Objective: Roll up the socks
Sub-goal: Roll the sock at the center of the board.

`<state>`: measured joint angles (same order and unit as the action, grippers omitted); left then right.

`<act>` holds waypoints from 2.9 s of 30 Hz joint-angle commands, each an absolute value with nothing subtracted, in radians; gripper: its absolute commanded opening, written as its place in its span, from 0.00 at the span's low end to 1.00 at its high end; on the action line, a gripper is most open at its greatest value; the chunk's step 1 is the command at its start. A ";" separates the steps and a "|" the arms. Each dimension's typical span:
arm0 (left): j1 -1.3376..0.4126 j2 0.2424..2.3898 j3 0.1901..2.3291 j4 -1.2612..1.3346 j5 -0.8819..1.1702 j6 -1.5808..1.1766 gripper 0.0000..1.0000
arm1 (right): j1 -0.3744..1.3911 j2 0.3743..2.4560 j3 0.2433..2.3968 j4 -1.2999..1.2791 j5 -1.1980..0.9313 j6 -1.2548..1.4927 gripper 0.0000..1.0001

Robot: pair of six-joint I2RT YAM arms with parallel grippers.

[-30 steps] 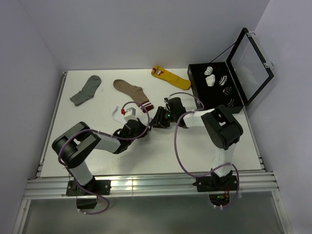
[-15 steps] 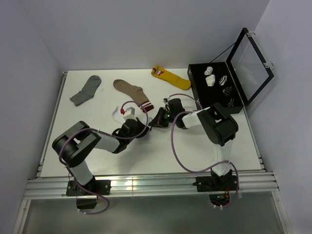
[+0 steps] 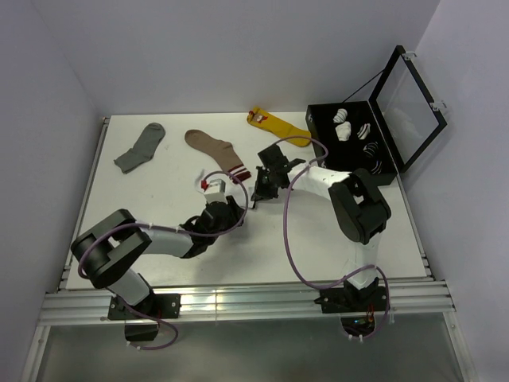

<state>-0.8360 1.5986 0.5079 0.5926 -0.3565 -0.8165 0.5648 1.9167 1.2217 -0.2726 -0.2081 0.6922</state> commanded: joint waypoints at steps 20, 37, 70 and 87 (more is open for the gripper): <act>-1.055 1.784 0.725 0.650 -0.632 -0.477 0.49 | 0.592 1.951 1.387 -0.604 -0.135 0.690 0.00; -1.121 1.888 0.836 0.531 -0.770 -0.457 0.44 | 0.595 1.967 1.397 -0.600 -0.158 0.692 0.00; -0.832 1.753 0.652 0.520 -0.203 -0.882 0.00 | 0.522 1.737 1.112 -0.154 -0.406 0.764 0.36; -0.628 1.782 0.506 0.748 0.124 -1.184 0.00 | 0.476 1.773 0.936 0.236 -0.465 0.810 0.47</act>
<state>-0.6544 1.7573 0.5575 0.7273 0.0525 -1.1057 0.4831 1.7332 0.9344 0.0971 -0.4393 0.7967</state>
